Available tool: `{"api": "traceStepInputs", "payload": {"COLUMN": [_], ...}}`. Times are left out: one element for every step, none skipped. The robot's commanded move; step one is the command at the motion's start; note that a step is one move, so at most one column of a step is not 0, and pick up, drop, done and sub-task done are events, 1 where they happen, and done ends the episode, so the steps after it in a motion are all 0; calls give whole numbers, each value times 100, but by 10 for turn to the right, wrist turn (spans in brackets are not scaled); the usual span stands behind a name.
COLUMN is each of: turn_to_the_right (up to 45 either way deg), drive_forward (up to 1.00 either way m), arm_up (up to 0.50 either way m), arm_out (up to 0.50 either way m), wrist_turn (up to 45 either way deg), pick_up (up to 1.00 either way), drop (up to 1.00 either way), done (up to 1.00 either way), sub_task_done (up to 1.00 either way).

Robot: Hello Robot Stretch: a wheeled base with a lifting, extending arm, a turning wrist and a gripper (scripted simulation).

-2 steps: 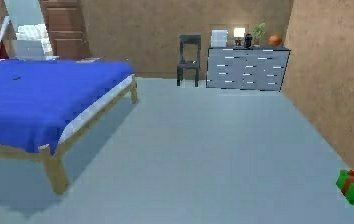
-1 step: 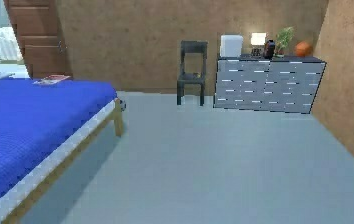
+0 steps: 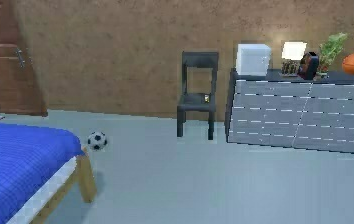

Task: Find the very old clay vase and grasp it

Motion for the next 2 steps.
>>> {"api": "traceStepInputs", "payload": {"turn_to_the_right": [-30,0], "drive_forward": [0,100], "arm_up": [0,0], "arm_out": [0,0], "wrist_turn": [0,0], "pick_up": [0,0], "drop": [0,0], "done": [0,0], "sub_task_done": [0,0]}}
